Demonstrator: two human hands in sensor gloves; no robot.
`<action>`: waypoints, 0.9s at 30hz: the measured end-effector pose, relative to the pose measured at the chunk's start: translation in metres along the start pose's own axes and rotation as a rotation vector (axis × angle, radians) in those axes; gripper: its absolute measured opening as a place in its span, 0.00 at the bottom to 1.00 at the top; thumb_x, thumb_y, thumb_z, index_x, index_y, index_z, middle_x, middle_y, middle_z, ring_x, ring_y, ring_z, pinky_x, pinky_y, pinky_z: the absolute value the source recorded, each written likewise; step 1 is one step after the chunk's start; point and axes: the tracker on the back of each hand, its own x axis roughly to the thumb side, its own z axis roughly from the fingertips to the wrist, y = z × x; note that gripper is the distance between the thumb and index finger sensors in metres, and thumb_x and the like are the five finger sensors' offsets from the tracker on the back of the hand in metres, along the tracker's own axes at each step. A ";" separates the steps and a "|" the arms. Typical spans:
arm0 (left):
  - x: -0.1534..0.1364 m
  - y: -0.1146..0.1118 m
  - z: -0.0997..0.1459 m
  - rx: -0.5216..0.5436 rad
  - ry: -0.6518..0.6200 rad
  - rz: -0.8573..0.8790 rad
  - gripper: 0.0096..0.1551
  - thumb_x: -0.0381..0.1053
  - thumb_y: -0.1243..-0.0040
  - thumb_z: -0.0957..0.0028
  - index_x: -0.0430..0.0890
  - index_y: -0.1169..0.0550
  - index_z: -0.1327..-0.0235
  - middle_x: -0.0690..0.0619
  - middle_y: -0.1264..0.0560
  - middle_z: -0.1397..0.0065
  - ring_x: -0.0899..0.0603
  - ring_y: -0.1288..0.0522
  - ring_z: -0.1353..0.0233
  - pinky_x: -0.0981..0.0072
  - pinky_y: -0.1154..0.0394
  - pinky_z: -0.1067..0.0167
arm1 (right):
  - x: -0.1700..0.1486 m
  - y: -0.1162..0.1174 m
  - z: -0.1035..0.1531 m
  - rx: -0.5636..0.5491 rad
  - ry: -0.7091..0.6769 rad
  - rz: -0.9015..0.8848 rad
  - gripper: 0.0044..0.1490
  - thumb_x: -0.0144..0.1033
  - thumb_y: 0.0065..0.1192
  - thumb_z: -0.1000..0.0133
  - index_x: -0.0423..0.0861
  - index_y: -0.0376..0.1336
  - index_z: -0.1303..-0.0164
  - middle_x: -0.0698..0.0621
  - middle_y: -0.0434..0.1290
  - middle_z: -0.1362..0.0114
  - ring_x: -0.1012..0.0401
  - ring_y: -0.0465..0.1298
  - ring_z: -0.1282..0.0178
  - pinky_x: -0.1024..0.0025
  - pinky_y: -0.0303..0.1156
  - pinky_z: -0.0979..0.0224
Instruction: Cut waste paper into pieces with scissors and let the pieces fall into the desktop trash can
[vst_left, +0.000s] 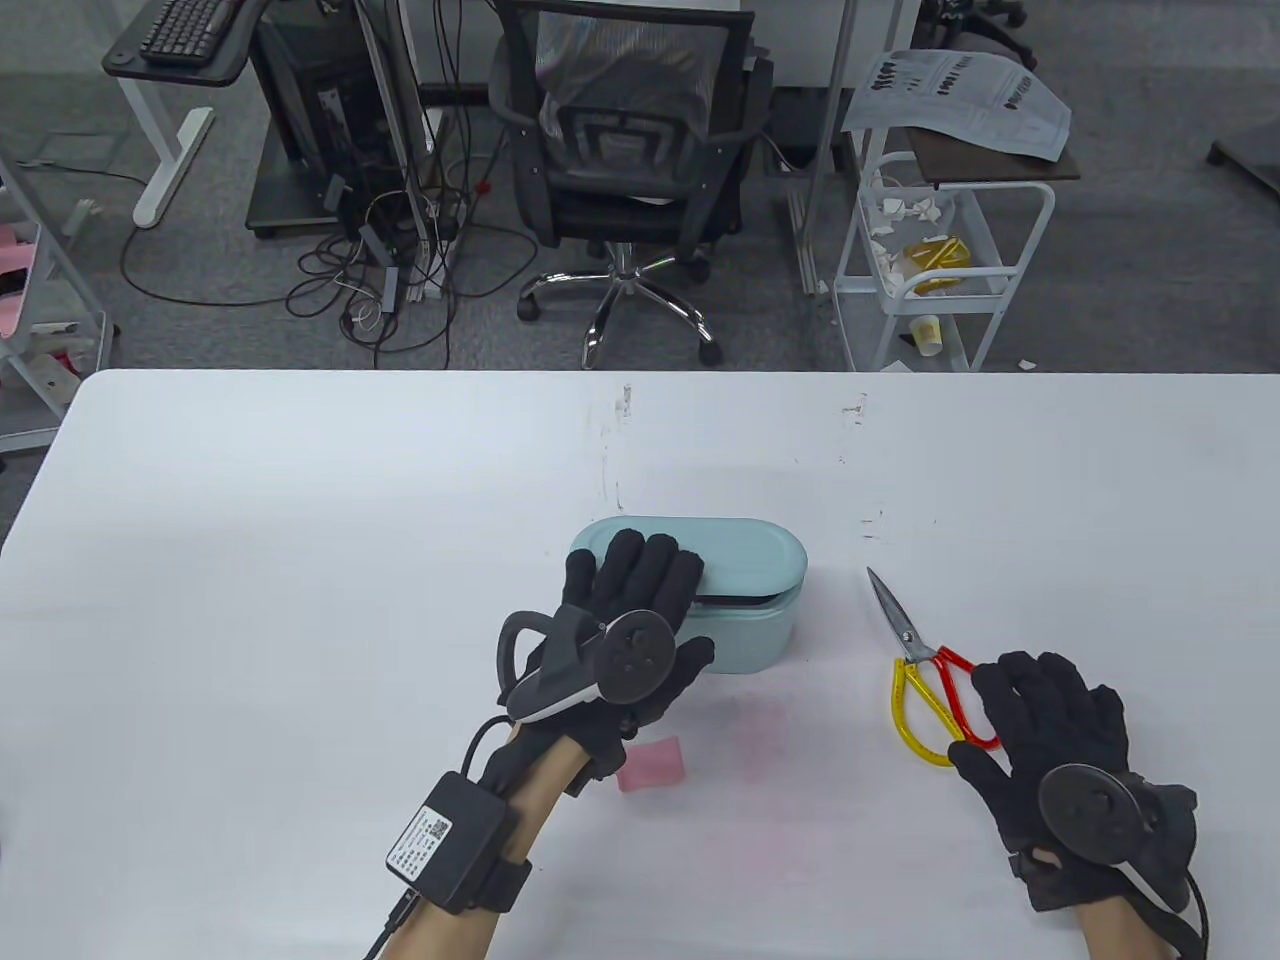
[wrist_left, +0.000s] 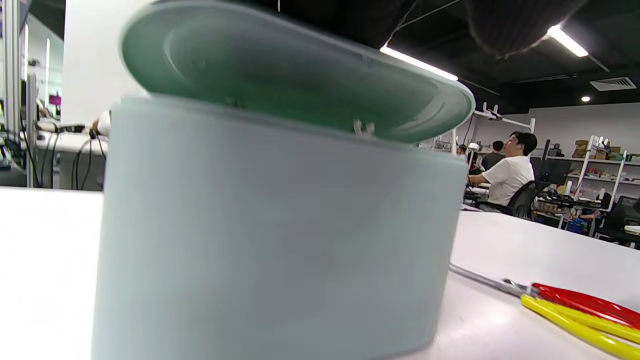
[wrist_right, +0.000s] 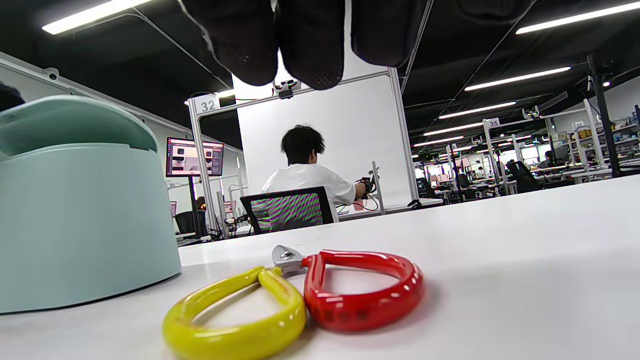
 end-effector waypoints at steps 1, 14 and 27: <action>-0.002 0.005 -0.001 0.022 0.005 -0.003 0.46 0.72 0.54 0.46 0.55 0.41 0.15 0.50 0.44 0.09 0.36 0.46 0.10 0.33 0.52 0.20 | 0.000 0.000 0.000 -0.001 0.000 -0.001 0.54 0.79 0.40 0.59 0.59 0.59 0.25 0.57 0.60 0.18 0.45 0.60 0.15 0.31 0.52 0.23; -0.083 0.028 -0.027 0.089 0.171 0.751 0.46 0.74 0.56 0.44 0.53 0.39 0.14 0.47 0.42 0.09 0.34 0.44 0.10 0.29 0.48 0.21 | -0.002 -0.001 0.000 -0.011 0.010 -0.012 0.54 0.79 0.40 0.59 0.59 0.59 0.25 0.57 0.60 0.18 0.45 0.60 0.15 0.31 0.52 0.23; -0.096 0.007 -0.035 0.100 0.200 0.890 0.50 0.78 0.61 0.44 0.54 0.49 0.12 0.45 0.52 0.08 0.34 0.50 0.09 0.31 0.49 0.21 | -0.003 -0.001 0.000 -0.007 0.014 -0.005 0.54 0.79 0.40 0.59 0.59 0.59 0.25 0.57 0.60 0.18 0.45 0.60 0.15 0.31 0.52 0.23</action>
